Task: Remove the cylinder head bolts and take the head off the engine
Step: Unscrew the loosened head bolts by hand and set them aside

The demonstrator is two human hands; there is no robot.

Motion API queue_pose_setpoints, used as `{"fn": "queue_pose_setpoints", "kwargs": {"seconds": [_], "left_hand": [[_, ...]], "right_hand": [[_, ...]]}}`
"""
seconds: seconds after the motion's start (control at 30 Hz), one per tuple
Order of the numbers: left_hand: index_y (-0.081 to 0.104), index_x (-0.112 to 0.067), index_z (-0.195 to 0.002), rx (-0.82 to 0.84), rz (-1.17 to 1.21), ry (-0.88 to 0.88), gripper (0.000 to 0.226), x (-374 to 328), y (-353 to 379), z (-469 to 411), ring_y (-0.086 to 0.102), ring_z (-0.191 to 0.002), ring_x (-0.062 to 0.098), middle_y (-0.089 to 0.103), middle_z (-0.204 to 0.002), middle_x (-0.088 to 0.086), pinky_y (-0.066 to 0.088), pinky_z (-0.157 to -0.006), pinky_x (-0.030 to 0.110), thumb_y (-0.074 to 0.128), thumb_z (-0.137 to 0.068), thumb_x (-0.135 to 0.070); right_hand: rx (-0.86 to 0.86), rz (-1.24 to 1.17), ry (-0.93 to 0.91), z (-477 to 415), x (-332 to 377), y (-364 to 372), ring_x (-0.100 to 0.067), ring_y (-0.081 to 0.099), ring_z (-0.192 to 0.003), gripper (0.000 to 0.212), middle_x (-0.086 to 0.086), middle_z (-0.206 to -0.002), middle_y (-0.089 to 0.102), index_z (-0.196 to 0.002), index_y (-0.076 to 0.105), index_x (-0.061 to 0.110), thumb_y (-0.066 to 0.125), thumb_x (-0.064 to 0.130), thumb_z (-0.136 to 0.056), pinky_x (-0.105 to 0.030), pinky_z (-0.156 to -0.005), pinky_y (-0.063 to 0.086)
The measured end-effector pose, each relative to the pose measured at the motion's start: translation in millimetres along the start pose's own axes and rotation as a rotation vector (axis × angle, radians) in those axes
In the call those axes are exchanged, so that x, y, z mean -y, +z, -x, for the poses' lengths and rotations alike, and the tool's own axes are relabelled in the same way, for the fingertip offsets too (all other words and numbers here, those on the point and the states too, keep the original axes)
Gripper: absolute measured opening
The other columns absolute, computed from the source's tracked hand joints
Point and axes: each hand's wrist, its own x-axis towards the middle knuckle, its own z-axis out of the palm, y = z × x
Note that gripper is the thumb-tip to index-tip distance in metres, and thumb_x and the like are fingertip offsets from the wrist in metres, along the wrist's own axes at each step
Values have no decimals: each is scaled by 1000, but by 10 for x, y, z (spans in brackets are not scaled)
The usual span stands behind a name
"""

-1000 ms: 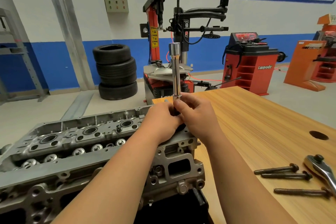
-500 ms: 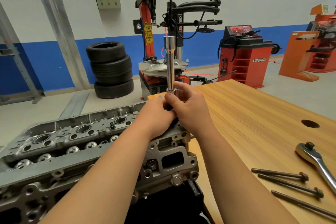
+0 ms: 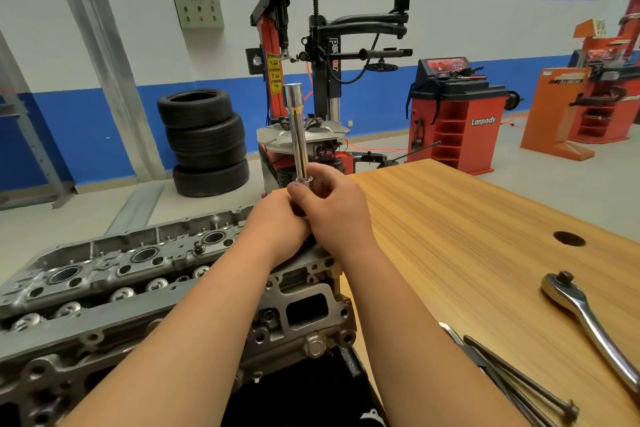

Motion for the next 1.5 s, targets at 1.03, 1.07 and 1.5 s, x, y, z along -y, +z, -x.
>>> {"fn": "queue_pose_setpoints", "kwargs": {"seconds": [1.03, 1.07, 1.5], "left_hand": [[70, -23, -81, -6, 181, -110, 8, 77, 15, -33, 64, -74, 13, 69, -74, -4, 45, -61, 26, 67, -83, -30], [71, -25, -83, 4, 194, -107, 6, 93, 17, -33, 65, -77, 12, 70, -77, -5, 47, -63, 26, 67, -84, -30], [64, -11, -74, -37, 196, -150, 14, 83, 12, -37, 56, -66, 18, 62, -69, 3, 41, -58, 29, 67, -85, -19]], "right_hand": [[154, -281, 2, -152, -57, -27, -8, 68, -80, 11, 4, -83, 70, -99, 61, 25, 65, 21, -90, -22, -71, 55], [170, -293, 3, -156, -64, -34, -8, 68, -82, 7, 4, -84, 71, -98, 61, 22, 61, 19, -92, -21, -71, 55], [159, -243, -15, -132, -63, -10, -3, 62, -75, 24, 9, -83, 65, -108, 63, 23, 70, 26, -85, -18, -67, 50]]}}
